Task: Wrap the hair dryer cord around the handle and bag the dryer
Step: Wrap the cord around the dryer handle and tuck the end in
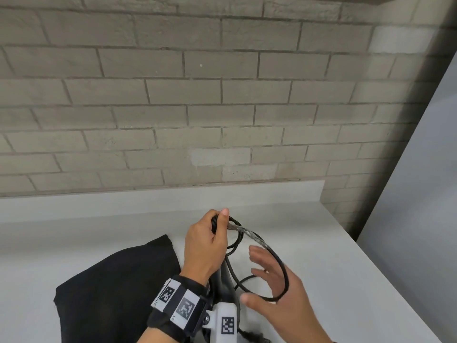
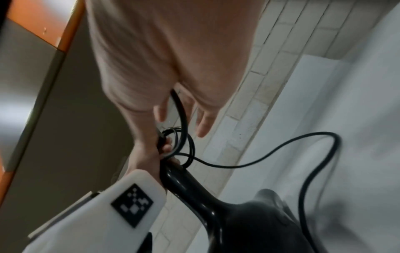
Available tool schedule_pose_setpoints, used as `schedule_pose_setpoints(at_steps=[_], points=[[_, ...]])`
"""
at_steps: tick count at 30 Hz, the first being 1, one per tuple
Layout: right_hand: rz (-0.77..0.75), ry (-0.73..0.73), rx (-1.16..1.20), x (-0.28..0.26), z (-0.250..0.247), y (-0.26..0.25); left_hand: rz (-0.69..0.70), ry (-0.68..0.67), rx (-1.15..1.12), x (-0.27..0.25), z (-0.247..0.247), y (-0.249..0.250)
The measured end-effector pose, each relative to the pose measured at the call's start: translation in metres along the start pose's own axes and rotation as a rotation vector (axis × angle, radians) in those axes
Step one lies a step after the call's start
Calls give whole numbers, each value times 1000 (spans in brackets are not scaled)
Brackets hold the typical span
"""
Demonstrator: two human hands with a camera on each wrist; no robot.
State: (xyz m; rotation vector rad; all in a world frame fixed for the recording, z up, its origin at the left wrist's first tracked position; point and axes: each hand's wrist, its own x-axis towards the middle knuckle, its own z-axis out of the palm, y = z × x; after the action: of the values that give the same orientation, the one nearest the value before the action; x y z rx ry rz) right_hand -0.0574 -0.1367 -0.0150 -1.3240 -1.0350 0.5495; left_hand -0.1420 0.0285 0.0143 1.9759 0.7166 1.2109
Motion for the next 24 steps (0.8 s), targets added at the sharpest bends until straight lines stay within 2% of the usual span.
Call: schedule_pose_setpoints(at_steps=[4,8,10,13,16,18,20,21,22,23,24], points=[[157,137,-19,-8,-3,10,-4,1,-7,0,0,-1],[313,144,90,-20,-34,6,18,-10,15,-1,2,1],[356,167,104,-24,-61,0,22,-12,16,0,0,1],[342,330,42,-28,-101,-13,42,-31,48,0,2,-1],[248,478,-159,-25,-121,-8,78,-59,102,0,10,0],[175,612,-279,-23,-109,-5,83,-66,112,0,17,0],[10,780,-427,-23,-83,-12,88,-67,133,1,21,1],[-126,822,-475,-22,-66,-19,96,-65,146,1,22,3],[-269,782,-496,-21,-48,-26,104,-61,161,1,23,4],[-382,683,-508,-20,-31,-29,111,-57,181,1,24,5],[-431,557,-528,-19,-14,-28,117,-53,201,1,24,6]])
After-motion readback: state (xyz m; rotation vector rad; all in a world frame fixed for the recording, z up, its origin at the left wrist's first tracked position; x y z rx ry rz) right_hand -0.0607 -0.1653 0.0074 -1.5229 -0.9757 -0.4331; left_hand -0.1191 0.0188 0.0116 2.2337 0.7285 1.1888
